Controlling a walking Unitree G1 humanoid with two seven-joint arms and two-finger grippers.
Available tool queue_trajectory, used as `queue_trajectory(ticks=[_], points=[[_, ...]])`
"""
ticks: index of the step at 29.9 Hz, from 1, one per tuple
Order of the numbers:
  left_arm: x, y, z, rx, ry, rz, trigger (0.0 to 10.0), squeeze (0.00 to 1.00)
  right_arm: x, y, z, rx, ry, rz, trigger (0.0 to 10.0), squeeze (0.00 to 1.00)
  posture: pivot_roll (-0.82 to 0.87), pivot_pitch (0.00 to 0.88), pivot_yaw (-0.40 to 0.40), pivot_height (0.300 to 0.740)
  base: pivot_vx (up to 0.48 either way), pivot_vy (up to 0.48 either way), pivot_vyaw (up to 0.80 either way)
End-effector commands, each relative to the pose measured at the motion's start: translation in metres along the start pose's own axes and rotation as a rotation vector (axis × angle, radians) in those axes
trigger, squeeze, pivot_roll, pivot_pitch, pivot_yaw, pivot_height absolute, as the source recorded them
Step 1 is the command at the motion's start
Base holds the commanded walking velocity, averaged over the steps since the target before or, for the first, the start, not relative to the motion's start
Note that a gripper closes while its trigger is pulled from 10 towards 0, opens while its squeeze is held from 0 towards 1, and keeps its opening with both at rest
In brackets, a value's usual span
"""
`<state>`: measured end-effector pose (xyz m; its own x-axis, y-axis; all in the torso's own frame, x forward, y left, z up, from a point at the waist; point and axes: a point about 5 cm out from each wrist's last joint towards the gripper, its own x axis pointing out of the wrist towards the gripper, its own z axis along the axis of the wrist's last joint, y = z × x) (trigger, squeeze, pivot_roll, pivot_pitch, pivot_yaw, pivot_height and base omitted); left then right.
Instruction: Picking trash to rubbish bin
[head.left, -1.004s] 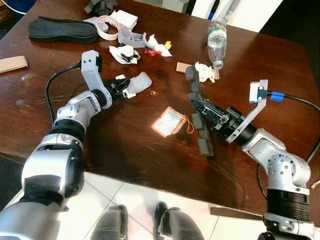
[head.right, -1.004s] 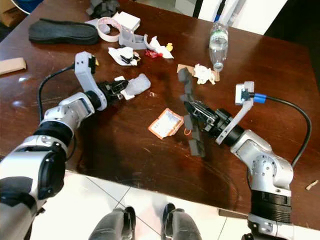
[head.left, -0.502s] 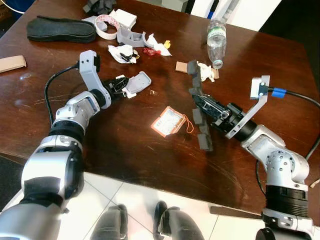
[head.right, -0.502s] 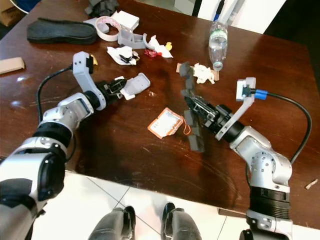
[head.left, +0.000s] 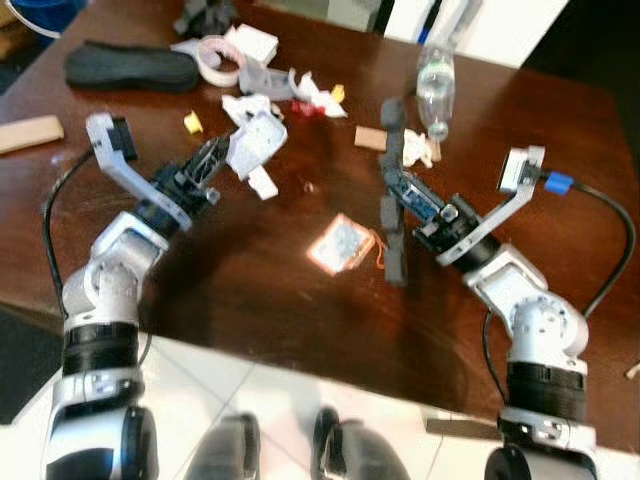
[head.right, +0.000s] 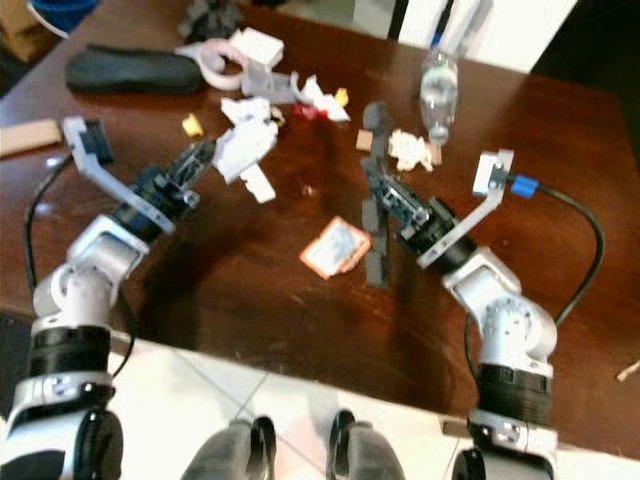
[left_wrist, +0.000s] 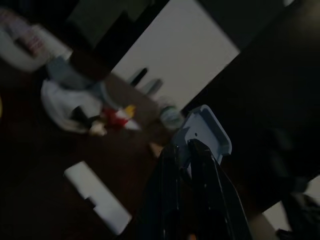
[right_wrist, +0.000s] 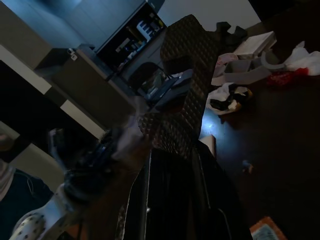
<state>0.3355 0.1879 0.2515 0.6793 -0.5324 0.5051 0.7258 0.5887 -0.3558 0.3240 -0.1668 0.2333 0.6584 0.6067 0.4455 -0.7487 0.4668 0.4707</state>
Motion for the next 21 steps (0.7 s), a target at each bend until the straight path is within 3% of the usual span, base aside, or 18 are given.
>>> queue_trajectory(ticks=[1, 3, 4, 5, 6, 7, 8, 11, 16, 19, 21], points=[[-0.010, -0.018, -0.010, -0.035, 0.010, -0.073, 0.5, 0.00, -0.003, -0.012, -0.007, -0.003, 0.001, -0.059, 0.0, 0.00, 0.07, 0.186, -0.054, 0.740, 0.000, 0.000, 0.00], [-0.010, -0.018, -0.010, -0.035, 0.010, -0.073, 0.5, 0.00, -0.003, -0.012, -0.007, -0.003, 0.001, -0.059, 0.0, 0.00, 0.07, 0.186, -0.054, 0.740, 0.000, 0.000, 0.00], [-0.016, -0.024, -0.018, -0.049, 0.025, -0.093, 2.5, 0.00, -0.002, -0.021, -0.010, -0.009, -0.004, -0.117, 0.0, 0.00, 0.09, 0.171, -0.054, 0.740, 0.000, 0.000, 0.00], [-0.024, -0.031, -0.030, -0.075, 0.056, -0.093, 4.0, 0.00, -0.003, -0.033, -0.009, 0.012, -0.043, -0.207, 3.8, 0.00, 0.09, 0.156, -0.052, 0.740, 0.000, 0.000, 0.00], [-0.030, -0.035, -0.042, -0.098, 0.083, -0.082, 5.6, 0.00, -0.004, -0.041, -0.008, 0.026, -0.075, -0.272, 10.0, 0.00, 0.10, 0.149, -0.049, 0.740, 0.000, 0.000, 0.00], [-0.030, -0.035, -0.042, -0.098, 0.083, -0.082, 5.6, 0.00, -0.004, -0.041, -0.008, 0.026, -0.075, -0.272, 10.0, 0.00, 0.10, 0.149, -0.049, 0.740, 0.000, 0.000, 0.00], [-0.036, -0.037, -0.053, -0.123, 0.108, -0.059, 10.0, 0.00, -0.006, -0.047, -0.006, 0.040, -0.106, -0.316, 10.0, 0.00, 0.11, 0.140, -0.047, 0.740, 0.000, 0.000, 0.00], [-0.048, -0.046, -0.071, -0.181, 0.146, 0.004, 10.0, 0.00, -0.011, -0.056, -0.004, 0.050, -0.138, -0.363, 10.0, 0.00, 0.11, 0.128, -0.045, 0.740, 0.000, 0.000, 0.00], [-0.055, -0.045, -0.087, -0.199, 0.204, 0.051, 10.0, 0.00, -0.020, -0.062, 0.000, 0.053, -0.179, -0.384, 10.0, 0.00, 0.12, 0.120, -0.041, 0.740, 0.000, 0.000, 0.00], [-0.062, -0.043, -0.099, -0.198, 0.263, 0.072, 10.0, 0.00, -0.030, -0.069, 0.012, 0.087, -0.279, -0.398, 10.0, 0.00, 0.12, 0.115, -0.036, 0.740, 0.000, 0.000, 0.00], [-0.072, -0.041, -0.111, -0.210, 0.321, 0.091, 10.0, 0.00, -0.048, -0.073, 0.033, 0.091, -0.398, -0.354, 10.0, 0.00, 0.11, 0.111, -0.028, 0.740, 0.000, 0.000, 0.00]])
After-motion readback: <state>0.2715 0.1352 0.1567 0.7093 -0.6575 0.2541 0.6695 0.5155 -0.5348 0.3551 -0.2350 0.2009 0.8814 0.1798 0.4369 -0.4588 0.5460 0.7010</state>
